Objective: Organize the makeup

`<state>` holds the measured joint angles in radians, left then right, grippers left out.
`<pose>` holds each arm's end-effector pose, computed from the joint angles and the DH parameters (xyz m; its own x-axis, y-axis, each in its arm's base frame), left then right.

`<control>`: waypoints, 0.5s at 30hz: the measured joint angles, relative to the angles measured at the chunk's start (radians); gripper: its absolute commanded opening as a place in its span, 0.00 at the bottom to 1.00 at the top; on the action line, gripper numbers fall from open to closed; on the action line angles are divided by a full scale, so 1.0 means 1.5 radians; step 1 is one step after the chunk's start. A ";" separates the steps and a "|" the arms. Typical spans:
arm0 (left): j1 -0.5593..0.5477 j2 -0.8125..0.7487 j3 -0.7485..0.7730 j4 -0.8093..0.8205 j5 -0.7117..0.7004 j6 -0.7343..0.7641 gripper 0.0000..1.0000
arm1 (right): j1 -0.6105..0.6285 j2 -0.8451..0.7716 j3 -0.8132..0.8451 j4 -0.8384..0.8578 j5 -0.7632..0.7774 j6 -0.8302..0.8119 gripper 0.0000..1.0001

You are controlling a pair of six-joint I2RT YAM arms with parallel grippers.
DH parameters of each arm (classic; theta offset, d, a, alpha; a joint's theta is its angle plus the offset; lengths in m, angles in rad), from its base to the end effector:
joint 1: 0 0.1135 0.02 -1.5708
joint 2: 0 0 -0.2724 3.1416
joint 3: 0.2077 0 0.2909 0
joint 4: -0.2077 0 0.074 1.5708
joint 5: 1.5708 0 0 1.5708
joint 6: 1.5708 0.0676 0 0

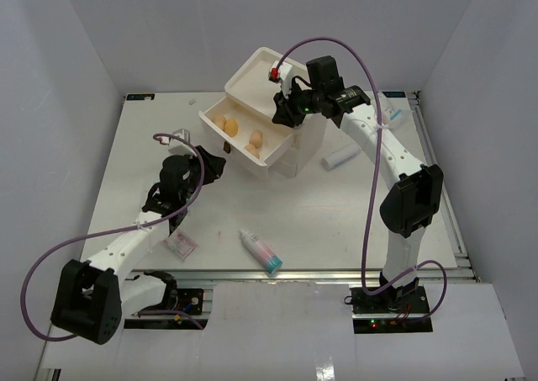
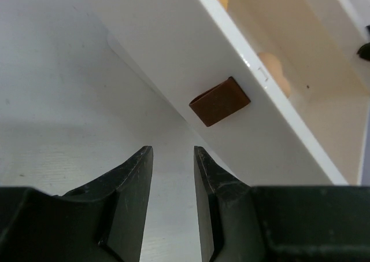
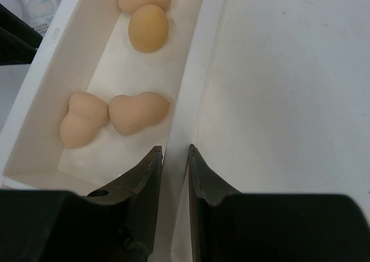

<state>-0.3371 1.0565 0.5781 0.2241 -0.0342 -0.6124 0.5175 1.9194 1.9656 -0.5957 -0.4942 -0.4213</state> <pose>0.2870 -0.0981 0.2373 -0.3663 -0.4804 -0.7969 0.1085 0.8286 -0.5493 0.4260 0.2794 0.3729 -0.0923 -0.4668 -0.8795 -0.9038 0.4099 -0.1227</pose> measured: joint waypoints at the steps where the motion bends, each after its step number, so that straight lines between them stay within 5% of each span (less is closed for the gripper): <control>1: 0.000 0.021 0.005 0.000 0.012 -0.001 0.45 | 0.000 0.000 0.000 0.000 0.000 0.000 0.11; 15: 0.005 0.221 0.117 0.004 0.167 0.000 0.44 | -0.008 0.000 0.000 0.009 0.026 -0.004 0.10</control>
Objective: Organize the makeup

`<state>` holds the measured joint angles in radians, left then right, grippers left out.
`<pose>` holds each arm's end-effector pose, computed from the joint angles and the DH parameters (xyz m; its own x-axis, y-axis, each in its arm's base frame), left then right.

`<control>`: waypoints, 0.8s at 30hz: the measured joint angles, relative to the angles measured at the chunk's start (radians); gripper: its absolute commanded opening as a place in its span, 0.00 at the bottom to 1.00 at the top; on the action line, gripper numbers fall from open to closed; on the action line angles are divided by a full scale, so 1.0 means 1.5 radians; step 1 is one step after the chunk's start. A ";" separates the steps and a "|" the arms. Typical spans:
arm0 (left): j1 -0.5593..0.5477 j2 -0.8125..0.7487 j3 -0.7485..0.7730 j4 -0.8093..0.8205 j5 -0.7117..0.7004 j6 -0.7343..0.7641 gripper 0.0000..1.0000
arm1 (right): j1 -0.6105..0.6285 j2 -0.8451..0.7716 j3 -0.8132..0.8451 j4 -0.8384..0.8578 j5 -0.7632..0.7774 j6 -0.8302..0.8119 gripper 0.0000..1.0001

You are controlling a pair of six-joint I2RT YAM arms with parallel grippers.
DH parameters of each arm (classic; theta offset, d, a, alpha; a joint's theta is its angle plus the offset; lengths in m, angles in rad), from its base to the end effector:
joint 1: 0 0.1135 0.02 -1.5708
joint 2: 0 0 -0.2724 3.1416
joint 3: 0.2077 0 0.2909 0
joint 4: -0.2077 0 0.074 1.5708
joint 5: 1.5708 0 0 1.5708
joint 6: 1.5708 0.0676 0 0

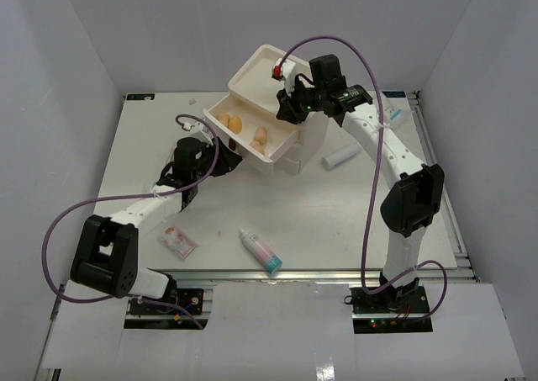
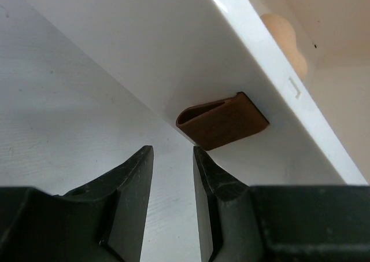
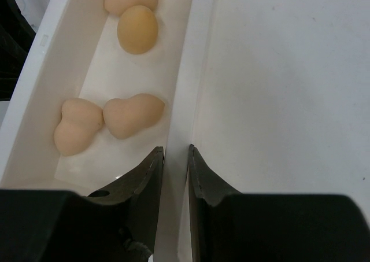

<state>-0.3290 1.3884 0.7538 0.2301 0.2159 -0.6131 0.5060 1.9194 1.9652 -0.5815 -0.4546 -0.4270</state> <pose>0.3399 -0.1314 0.2058 -0.5935 -0.3913 -0.7034 0.1962 0.7772 -0.5979 0.4322 0.2734 0.3737 -0.0893 -0.4749 -0.8755 -0.8819 0.4463 -0.1521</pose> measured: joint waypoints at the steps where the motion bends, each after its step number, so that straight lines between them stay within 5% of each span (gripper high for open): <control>1: 0.000 0.010 0.008 -0.001 0.005 0.000 0.44 | -0.001 0.000 0.000 0.001 0.006 -0.001 0.10; 24: -0.031 0.039 0.062 0.069 0.049 -0.002 0.44 | 0.006 0.001 0.000 0.004 0.028 0.001 0.10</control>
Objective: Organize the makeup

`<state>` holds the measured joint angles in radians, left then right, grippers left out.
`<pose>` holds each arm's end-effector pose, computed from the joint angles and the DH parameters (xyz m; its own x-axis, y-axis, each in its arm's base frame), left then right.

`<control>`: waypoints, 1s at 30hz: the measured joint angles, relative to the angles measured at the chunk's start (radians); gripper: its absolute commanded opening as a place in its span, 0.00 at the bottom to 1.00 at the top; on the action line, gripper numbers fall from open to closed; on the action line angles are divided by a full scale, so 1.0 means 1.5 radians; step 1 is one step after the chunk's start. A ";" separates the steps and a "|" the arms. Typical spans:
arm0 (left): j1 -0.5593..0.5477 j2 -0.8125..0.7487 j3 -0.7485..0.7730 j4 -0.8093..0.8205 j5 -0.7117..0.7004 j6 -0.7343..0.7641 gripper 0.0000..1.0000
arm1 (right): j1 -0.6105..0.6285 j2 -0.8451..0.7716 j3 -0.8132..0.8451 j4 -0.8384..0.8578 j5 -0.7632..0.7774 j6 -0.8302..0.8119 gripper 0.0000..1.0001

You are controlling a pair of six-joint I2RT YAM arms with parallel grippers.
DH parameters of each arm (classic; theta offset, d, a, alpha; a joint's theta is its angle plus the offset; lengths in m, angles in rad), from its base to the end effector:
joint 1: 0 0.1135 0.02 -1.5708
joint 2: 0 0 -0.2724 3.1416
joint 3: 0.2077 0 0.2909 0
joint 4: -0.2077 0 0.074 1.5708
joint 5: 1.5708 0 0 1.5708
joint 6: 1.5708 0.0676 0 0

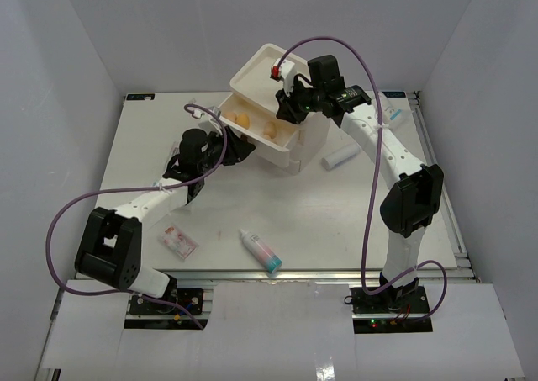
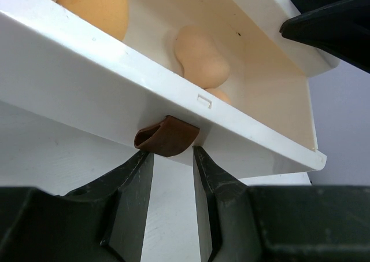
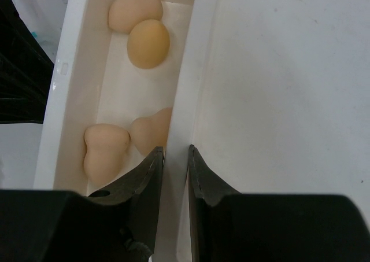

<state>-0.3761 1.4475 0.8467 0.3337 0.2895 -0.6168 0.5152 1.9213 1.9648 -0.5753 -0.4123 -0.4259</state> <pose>0.3548 -0.1609 0.2358 -0.5520 -0.3780 -0.7432 0.3541 0.7007 -0.6194 0.4326 0.2761 0.3727 -0.0912 -0.4866 -0.8688 -0.8671 0.4679 -0.1710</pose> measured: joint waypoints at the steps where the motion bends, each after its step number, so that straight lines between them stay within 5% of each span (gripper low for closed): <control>1: 0.000 0.003 0.004 -0.002 0.000 0.001 0.44 | 0.000 0.000 0.000 0.000 0.002 0.000 0.10; 25: -0.007 0.154 0.198 -0.046 -0.078 0.037 0.45 | 0.020 0.000 -0.001 0.000 -0.009 0.001 0.10; 30: -0.007 0.161 0.203 -0.040 -0.067 0.028 0.51 | 0.020 0.000 -0.001 0.000 -0.009 0.001 0.15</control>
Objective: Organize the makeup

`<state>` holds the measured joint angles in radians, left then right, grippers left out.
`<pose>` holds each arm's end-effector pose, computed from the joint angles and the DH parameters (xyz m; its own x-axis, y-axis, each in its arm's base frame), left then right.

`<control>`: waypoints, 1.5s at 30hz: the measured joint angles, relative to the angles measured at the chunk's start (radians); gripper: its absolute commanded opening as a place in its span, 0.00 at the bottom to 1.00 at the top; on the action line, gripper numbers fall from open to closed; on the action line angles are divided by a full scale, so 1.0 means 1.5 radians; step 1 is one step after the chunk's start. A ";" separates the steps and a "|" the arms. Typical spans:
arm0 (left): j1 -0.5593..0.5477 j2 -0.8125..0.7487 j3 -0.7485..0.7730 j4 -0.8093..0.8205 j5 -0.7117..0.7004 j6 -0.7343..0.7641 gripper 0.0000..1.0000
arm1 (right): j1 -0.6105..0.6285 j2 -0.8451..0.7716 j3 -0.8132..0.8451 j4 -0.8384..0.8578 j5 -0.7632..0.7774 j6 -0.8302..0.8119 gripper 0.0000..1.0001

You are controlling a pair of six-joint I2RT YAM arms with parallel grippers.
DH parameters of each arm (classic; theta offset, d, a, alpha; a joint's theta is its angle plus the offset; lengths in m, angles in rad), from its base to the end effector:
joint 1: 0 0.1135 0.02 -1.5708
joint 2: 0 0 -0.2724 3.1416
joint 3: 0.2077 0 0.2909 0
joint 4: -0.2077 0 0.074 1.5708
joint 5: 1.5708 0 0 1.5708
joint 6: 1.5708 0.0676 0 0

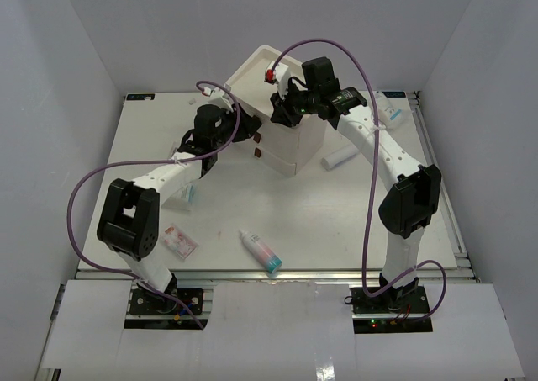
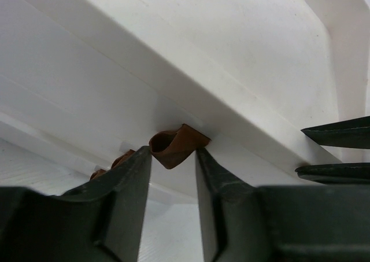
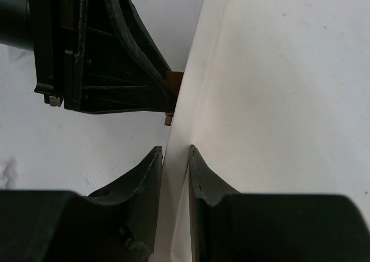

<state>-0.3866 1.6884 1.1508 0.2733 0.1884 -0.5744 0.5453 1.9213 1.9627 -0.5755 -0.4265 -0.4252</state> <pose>0.4238 -0.1862 0.2531 -0.4953 -0.3746 -0.7838 0.3201 0.7601 -0.5655 0.4233 0.2895 0.3721 -0.0761 -0.4854 -0.8710 -0.8870 0.4319 -0.1632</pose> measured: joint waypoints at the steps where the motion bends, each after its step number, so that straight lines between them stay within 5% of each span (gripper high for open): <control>1: 0.000 0.002 0.001 0.002 0.002 -0.001 0.54 | 0.000 0.000 0.000 0.000 0.000 0.000 0.16; 5: 0.001 0.003 0.001 0.009 0.011 0.000 0.66 | 0.000 0.000 0.000 0.001 0.002 0.000 0.16; 14: 0.003 -0.002 -0.013 0.035 0.030 0.011 0.72 | 0.000 0.000 0.000 0.001 0.008 0.001 0.25; 23: 0.003 -0.134 -0.163 0.083 0.026 0.035 0.88 | 0.003 0.000 0.000 0.001 0.003 0.002 0.29; 29: 0.009 -0.166 -0.217 0.128 0.047 0.054 0.86 | 0.003 0.000 0.000 0.000 0.000 -0.001 0.31; 45: 0.030 0.068 -0.167 0.195 0.102 0.089 0.80 | 0.003 0.000 0.000 -0.003 -0.022 -0.001 0.18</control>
<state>-0.3420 1.7906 0.9000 0.5665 0.3415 -0.4410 0.5503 1.9213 1.9625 -0.5803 -0.4594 -0.4259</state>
